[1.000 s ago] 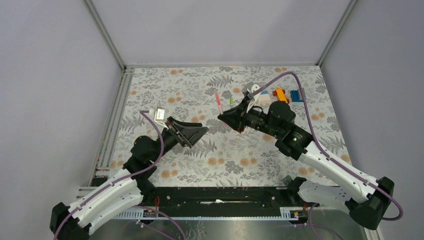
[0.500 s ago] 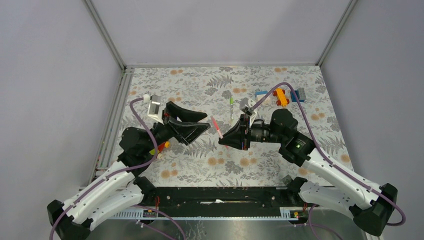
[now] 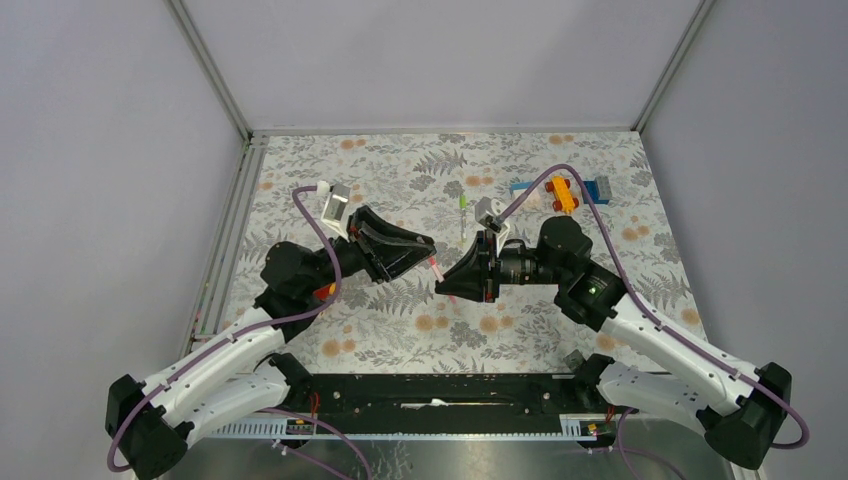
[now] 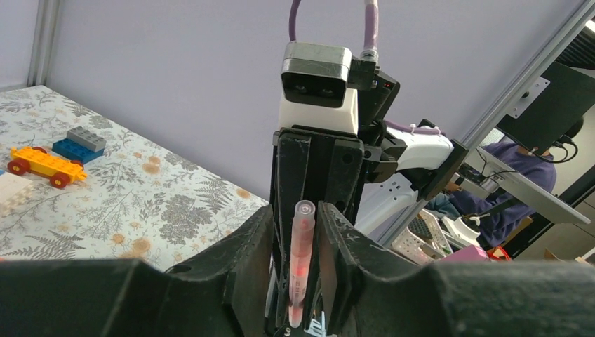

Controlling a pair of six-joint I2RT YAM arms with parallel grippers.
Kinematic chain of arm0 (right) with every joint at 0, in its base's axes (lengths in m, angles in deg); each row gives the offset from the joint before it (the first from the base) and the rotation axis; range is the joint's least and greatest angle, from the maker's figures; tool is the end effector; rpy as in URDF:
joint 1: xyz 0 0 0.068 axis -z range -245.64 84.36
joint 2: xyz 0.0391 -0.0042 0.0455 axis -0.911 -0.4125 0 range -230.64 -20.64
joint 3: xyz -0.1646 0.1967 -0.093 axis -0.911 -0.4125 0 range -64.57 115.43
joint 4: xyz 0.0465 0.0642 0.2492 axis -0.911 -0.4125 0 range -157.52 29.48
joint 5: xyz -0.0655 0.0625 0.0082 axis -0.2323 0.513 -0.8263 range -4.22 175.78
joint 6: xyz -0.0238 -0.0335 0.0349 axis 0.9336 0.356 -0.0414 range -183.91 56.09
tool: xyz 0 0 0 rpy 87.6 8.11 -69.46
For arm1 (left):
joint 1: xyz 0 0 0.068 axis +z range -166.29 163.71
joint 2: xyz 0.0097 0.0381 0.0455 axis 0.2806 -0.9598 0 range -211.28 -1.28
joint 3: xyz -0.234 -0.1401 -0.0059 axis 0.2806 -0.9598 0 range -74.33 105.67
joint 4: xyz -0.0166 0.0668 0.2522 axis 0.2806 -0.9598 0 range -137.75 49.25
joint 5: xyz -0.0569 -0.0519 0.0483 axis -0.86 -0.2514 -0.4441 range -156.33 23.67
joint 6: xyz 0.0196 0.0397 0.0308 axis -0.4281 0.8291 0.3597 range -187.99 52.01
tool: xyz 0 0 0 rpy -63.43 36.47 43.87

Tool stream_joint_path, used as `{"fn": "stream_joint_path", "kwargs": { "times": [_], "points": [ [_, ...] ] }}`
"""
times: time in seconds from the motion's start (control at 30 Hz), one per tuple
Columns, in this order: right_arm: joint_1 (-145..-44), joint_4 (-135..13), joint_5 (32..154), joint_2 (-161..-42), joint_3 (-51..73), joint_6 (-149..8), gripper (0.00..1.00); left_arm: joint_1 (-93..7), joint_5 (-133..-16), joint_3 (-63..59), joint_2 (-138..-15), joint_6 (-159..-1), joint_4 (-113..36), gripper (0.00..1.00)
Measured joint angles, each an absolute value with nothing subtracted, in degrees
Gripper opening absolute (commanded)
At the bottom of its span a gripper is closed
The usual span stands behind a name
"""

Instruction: Insert the pens into the pen caps

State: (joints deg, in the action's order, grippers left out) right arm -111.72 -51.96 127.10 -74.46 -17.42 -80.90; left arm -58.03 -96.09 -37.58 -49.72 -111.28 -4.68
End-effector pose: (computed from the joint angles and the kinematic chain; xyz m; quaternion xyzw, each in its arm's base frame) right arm 0.1324 0.1713 0.3611 -0.4089 0.5661 0.5608 0.4448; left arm 0.1318 -0.1413 0.3634 0.2087 0.5265 -0.6515 0.5048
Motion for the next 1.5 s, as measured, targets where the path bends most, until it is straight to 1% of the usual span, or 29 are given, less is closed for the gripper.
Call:
{"fn": "stream_joint_path", "kwargs": {
  "times": [0.03,0.07,0.23,0.5,0.73,0.93,1.13,1.3,1.47,1.5],
  "points": [
    [-111.72,-51.96,127.3,-74.55,-17.42,-80.9,0.0,-58.03,-96.2,-37.58,-49.74,-111.43,-4.55,0.32],
    [-111.72,-51.96,127.34,-74.63,-17.42,-80.9,0.0,-58.03,-96.37,-37.58,-49.74,-111.56,-4.46,0.29],
    [-111.7,-51.98,127.32,-74.81,-17.44,-80.9,0.0,-58.03,-96.59,-37.58,-49.7,-111.65,-4.15,0.01],
    [-111.7,-52.48,125.64,-75.27,-17.44,-80.58,0.0,-58.03,-95.52,-37.76,-49.63,-111.3,-5.47,0.0],
    [-112.1,-57.4,115.54,-77.76,-16.39,-79.07,0.0,-57.77,-86.25,-40.07,-49.74,-112.15,-10.23,0.0],
    [-112.69,-65.36,104.02,-85.15,-11.56,-78.0,0.0,-56.61,-77.16,-41.62,-55.27,-116.59,-11.21,0.0],
    [-113.6,-71.87,94.12,-91.7,-7.23,-77.17,0.0,-56.17,-70.67,-41.34,-61.68,-121.64,-13.09,0.0],
    [-113.87,-74.01,89.64,-94.59,-6.27,-76.77,0.0,-56.11,-68.24,-39.61,-66.27,-125.18,-15.59,0.0],
    [-113.87,-74.06,88.74,-94.63,-6.38,-76.82,0.0,-56.13,-67.43,-38.87,-67.23,-127.08,-16.7,0.0],
    [-113.87,-73.62,88.37,-94.39,-6.73,-76.82,0.0,-56.13,-67.15,-38.65,-67.23,-127.23,-17.07,0.04]
  ]
}}
